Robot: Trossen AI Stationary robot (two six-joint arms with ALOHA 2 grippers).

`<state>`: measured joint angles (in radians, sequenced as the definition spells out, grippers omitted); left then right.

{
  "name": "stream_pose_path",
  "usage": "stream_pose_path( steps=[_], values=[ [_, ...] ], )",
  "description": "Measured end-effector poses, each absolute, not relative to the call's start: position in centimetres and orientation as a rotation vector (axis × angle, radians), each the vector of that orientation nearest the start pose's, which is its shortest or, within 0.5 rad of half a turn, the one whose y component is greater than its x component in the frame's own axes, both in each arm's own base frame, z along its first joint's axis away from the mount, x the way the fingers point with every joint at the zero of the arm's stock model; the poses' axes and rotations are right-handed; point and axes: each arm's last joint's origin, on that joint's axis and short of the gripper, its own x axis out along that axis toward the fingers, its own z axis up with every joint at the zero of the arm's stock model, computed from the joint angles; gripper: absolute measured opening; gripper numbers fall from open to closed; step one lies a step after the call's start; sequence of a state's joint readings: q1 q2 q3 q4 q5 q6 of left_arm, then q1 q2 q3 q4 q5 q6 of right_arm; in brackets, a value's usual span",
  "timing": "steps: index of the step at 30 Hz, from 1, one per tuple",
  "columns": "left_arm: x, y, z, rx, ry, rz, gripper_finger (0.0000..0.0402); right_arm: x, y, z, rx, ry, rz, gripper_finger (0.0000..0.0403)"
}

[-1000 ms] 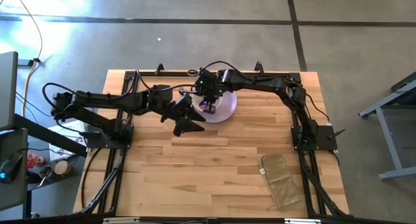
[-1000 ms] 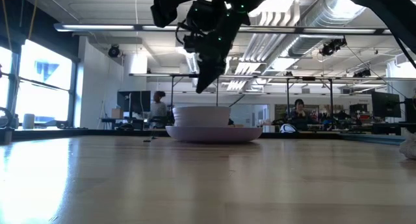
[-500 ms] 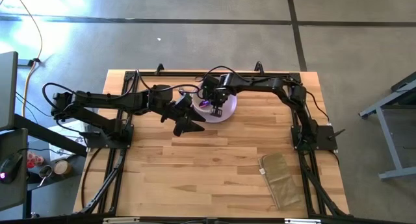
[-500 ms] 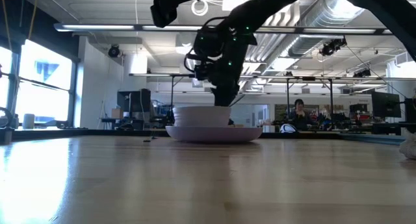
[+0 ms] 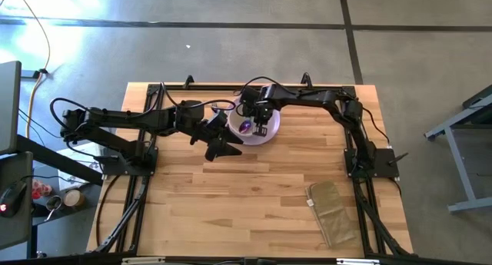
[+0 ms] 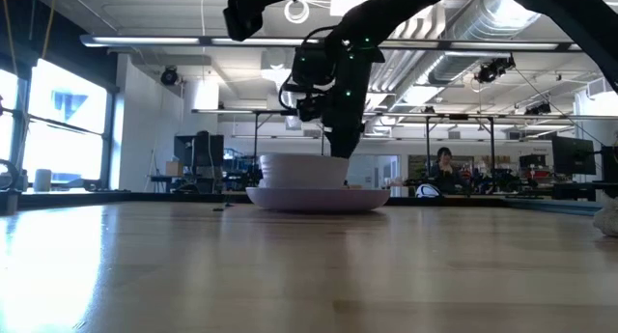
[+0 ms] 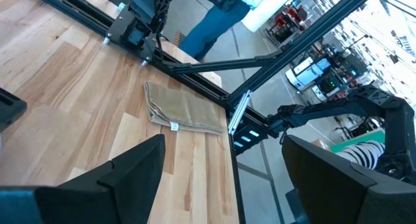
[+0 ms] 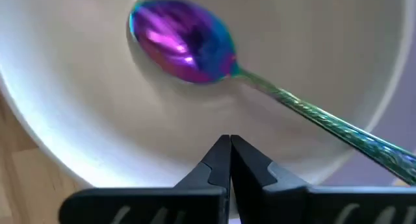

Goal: Set table place
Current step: Adjust the white bowl on the plate

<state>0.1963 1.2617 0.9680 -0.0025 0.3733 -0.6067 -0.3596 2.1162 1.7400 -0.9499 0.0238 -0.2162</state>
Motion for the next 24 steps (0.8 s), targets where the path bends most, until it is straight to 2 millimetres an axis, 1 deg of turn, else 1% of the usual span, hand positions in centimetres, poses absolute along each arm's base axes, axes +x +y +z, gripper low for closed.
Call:
stream_pose_path(
  steps=[8,11,13,15,18,21,24],
  values=[
    [27.9,4.5,31.4,-0.684,0.331,-0.084,0.0298,41.0,-15.8,22.6,0.024,1.262,-0.204,0.0],
    [27.9,4.5,31.4,-0.684,0.331,-0.084,0.0298,41.4,-15.5,23.8,0.032,1.236,-0.21,0.0],
    [27.9,4.5,31.4,-0.682,0.331,-0.084,0.0298,41.9,-14.6,24.4,0.051,1.206,-0.183,0.0],
    [27.9,4.5,31.4,-0.679,0.331,-0.085,0.0298,42.7,-13.2,24.6,0.062,1.172,-0.138,0.0],
    [27.9,4.4,31.4,-0.68,0.337,-0.105,0.0298,43.8,-10.6,24.1,0.027,1.126,-0.079,0.0],
    [27.6,4.3,31.4,-0.7,0.363,-0.134,0.0298,44.4,-8.6,23.5,0.009,1.099,-0.047,0.0],
    [27.0,4.1,31.4,-0.708,0.391,-0.124,0.0298,45.1,-7.6,23.7,0.015,1.044,-0.045,0.0]
  ],
)
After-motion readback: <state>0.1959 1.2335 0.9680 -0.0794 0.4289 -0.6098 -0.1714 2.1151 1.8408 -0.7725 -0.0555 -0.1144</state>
